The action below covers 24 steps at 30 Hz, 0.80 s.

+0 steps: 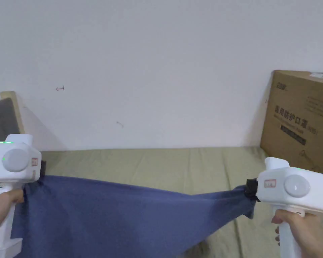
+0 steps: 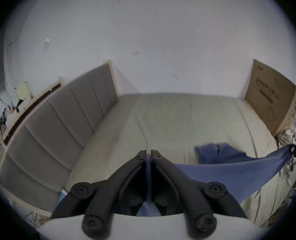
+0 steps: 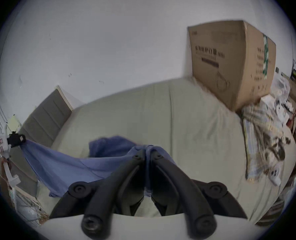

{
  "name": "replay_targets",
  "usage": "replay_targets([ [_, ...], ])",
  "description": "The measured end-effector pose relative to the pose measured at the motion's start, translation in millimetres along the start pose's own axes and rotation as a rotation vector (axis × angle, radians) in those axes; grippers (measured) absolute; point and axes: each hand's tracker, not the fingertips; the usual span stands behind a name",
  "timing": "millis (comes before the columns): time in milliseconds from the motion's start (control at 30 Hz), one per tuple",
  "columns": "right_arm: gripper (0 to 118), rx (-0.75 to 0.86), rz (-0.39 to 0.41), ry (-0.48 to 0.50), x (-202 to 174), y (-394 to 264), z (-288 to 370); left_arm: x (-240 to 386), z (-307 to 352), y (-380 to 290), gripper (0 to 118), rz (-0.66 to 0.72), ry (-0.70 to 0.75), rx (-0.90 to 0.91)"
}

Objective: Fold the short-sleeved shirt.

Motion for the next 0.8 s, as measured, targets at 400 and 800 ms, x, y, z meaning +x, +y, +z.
replay_targets([
  [400,7,0.262,0.121,-0.079,-80,239,36,5,24,160,2,-0.074,0.09,0.216],
  [800,7,0.438,0.12,-0.2,-111,358,69,33,19,294,2,-0.057,0.081,0.421],
])
